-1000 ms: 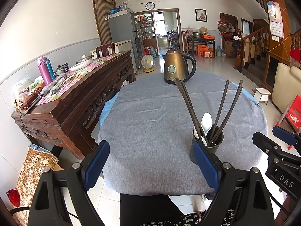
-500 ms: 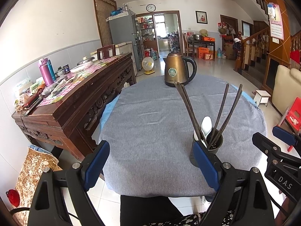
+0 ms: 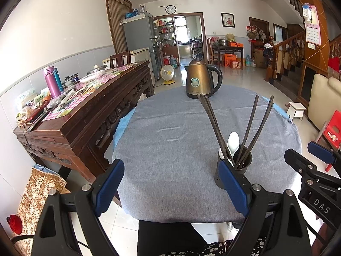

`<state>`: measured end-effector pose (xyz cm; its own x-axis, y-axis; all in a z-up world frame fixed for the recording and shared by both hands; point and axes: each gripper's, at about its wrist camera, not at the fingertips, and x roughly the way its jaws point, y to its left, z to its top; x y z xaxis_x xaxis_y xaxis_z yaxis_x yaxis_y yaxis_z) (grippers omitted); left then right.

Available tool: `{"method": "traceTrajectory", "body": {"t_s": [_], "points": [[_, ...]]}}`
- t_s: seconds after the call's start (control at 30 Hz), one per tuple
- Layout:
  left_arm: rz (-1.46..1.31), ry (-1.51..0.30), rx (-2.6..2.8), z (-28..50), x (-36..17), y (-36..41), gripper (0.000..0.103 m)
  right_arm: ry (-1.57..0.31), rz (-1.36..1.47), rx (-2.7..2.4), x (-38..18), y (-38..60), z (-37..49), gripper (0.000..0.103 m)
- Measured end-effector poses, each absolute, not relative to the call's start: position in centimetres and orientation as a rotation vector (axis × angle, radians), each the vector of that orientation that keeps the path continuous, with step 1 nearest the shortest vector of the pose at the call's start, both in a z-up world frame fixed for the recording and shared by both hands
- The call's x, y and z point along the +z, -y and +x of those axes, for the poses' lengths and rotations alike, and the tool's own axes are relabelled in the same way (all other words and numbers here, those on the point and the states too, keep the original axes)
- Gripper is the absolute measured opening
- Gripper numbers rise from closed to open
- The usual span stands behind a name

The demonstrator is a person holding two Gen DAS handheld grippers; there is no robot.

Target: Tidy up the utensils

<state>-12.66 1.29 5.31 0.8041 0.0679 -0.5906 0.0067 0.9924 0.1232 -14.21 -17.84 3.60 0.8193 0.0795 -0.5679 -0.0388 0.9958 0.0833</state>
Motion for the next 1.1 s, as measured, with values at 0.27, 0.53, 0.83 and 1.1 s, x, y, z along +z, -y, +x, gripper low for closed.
{"method": "traceTrajectory", "body": {"t_s": [0.27, 0.53, 0.83, 1.1], "points": [[0.118, -0.636, 0.032, -12.82, 5.34, -1.32, 0.09, -0.605, 0.069, 0.061, 3.65, 17.83, -14.2, 0.07], [0.118, -0.637, 0.034, -12.89, 5.32, -1.38, 0.09, -0.602, 0.068, 0.062, 3.69, 17.75, -14.21, 0.07], [0.111, -0.642, 0.04, -12.85, 5.11, -1.75, 0.09, -0.606, 0.063, 0.067, 3.65, 17.41, -14.17, 0.07], [0.114, -0.64, 0.033, -12.68, 4.91, -1.66, 0.09, -0.61, 0.064, 0.065, 3.54, 17.32, -14.04, 0.07]]}}
